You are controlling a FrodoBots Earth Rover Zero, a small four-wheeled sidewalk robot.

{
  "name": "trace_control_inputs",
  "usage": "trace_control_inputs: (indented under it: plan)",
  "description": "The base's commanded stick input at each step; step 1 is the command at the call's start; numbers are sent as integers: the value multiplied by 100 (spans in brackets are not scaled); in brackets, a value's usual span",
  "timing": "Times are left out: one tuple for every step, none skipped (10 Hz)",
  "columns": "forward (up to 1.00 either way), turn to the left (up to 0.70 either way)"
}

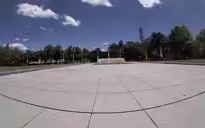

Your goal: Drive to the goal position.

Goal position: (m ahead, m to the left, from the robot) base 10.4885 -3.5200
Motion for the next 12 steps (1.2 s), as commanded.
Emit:
trace_control_inputs:
  plan:
    - [50, 0]
    - [50, 0]
    - [50, 0]
    - [50, 0]
    - [50, 0]
    - [50, 0]
    - [50, 0]
    - [50, 0]
    - [50, 0]
    - [50, 0]
    - [50, 0]
    - [50, 0]
